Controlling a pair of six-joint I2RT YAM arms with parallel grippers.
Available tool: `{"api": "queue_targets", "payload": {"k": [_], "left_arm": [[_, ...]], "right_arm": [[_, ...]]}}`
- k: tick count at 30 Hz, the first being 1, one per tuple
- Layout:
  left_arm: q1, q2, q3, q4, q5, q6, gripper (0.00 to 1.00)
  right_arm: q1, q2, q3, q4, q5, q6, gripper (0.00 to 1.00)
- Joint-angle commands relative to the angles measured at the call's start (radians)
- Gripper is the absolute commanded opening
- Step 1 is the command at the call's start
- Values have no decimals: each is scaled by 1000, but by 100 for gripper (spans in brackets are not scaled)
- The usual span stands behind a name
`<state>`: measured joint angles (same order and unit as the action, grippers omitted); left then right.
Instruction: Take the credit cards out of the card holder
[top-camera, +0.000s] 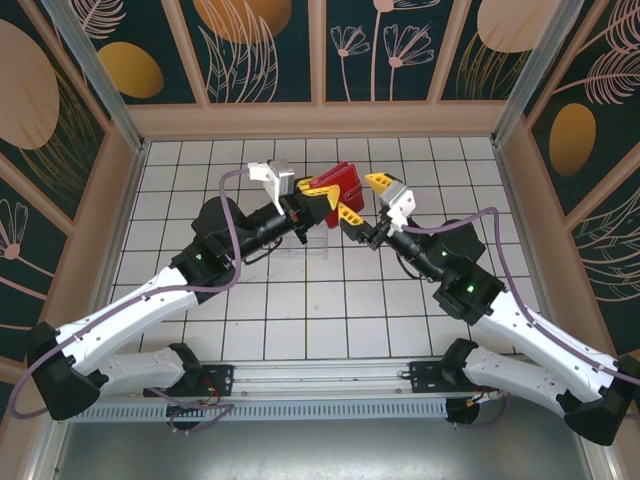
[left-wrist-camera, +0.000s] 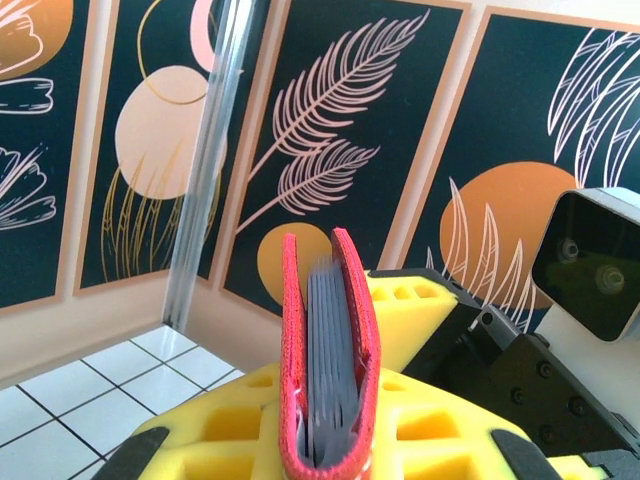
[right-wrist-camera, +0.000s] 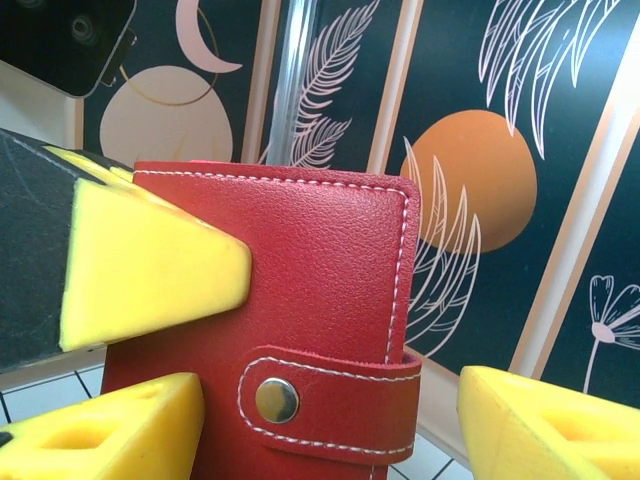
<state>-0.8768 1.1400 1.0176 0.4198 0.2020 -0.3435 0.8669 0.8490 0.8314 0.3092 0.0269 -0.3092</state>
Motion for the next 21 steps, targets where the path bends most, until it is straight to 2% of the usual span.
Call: {"api": "queue_targets", "payload": {"k": [1, 15, 21], "left_arm": [[-6, 10, 45, 42, 92, 20, 0], [-6, 10, 65, -18, 117, 56, 0], [-5, -2, 72, -68, 84, 71, 0]], "right_arm": [[3, 8, 42, 72, 62, -16, 69], [3, -10, 53, 65, 214, -51, 68], [1, -37, 52, 57, 271, -62, 67]]}}
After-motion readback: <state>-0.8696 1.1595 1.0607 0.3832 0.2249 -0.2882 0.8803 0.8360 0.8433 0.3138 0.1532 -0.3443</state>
